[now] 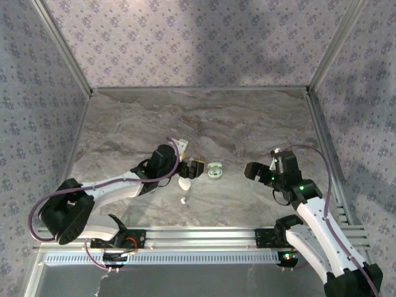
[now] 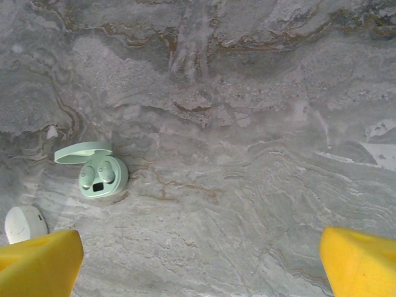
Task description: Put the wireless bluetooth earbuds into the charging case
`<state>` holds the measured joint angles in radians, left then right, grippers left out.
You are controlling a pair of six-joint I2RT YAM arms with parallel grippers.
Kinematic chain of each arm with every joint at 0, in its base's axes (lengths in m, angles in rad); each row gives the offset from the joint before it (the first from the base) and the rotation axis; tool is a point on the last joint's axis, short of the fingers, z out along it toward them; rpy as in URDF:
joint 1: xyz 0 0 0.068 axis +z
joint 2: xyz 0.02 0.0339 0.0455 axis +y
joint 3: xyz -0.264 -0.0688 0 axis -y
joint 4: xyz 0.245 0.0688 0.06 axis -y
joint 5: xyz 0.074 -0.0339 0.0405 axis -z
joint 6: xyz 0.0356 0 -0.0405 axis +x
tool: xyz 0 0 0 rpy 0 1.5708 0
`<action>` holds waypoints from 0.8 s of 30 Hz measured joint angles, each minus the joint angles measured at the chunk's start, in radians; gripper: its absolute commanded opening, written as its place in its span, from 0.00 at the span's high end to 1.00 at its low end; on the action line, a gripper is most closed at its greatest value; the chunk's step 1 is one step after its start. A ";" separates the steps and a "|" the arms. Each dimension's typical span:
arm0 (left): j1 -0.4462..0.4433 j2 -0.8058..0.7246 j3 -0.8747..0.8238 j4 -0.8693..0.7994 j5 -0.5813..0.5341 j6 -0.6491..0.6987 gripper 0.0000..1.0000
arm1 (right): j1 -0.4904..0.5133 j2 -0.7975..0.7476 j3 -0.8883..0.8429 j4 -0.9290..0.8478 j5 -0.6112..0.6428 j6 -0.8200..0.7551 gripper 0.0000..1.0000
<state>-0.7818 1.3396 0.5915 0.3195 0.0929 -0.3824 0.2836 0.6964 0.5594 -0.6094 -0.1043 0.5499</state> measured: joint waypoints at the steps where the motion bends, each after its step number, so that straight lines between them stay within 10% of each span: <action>1: 0.000 0.000 -0.001 0.002 0.000 0.000 0.00 | 0.000 0.002 -0.003 0.000 0.007 0.004 0.00; 24: 0.001 0.070 -0.001 0.089 0.035 -0.083 0.00 | -0.028 0.282 0.078 0.097 -0.035 0.104 0.02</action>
<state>-0.7811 1.4094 0.5907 0.4088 0.1284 -0.4652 0.2558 0.9783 0.6373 -0.5125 -0.1398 0.6540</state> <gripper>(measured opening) 0.997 0.998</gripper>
